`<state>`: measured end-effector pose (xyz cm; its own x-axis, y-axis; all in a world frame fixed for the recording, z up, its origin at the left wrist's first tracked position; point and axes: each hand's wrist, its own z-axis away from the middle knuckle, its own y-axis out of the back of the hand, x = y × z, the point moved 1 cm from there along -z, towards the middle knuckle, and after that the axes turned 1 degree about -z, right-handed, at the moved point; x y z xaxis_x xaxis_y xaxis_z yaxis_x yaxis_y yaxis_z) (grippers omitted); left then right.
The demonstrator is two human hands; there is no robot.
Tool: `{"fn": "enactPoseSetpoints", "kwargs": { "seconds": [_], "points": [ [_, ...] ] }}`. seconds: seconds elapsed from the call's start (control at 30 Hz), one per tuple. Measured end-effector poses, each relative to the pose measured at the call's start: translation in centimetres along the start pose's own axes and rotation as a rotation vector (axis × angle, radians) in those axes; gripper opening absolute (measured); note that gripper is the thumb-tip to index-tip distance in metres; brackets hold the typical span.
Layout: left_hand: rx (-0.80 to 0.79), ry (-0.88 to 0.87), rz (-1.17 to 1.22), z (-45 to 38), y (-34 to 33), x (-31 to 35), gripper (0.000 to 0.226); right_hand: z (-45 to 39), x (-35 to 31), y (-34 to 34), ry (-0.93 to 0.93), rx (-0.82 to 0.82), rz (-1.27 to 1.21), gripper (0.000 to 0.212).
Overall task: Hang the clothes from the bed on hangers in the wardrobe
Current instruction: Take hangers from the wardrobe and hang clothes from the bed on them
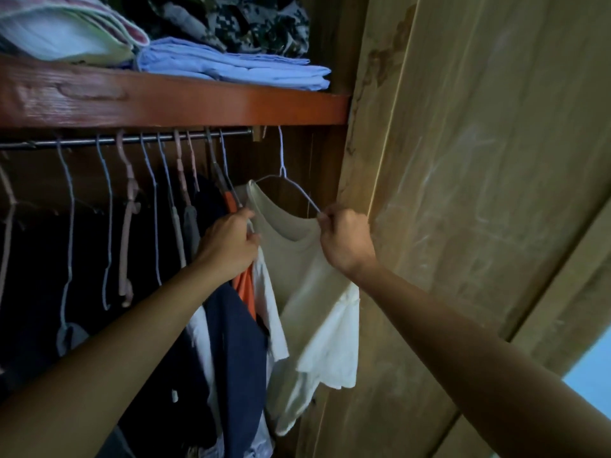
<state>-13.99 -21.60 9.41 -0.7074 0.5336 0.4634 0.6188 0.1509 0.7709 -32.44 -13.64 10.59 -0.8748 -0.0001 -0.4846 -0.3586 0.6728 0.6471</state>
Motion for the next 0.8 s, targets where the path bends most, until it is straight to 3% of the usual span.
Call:
{"fn": "enactPoseSetpoints", "kwargs": {
  "seconds": [0.37, 0.57, 0.7, 0.8],
  "points": [
    [-0.026, -0.002, 0.065, 3.0, -2.5, 3.0, 0.038, 8.3, 4.8, 5.0, -0.026, 0.019, 0.054, 0.02],
    [-0.098, -0.06, 0.12, 4.4, -4.9, 5.0, 0.041, 12.2, 7.8, 9.3, -0.024, 0.065, 0.108, 0.016],
    [-0.145, -0.1, 0.113, 5.5, -6.4, 7.4, 0.043, 14.8, 9.6, 13.3, -0.03, 0.095, 0.086, 0.026],
    [-0.173, -0.22, 0.12, 6.1, -7.5, 9.2, 0.038, 17.1, 10.9, 16.1, -0.046, 0.153, 0.104, 0.023]
  ]
}}
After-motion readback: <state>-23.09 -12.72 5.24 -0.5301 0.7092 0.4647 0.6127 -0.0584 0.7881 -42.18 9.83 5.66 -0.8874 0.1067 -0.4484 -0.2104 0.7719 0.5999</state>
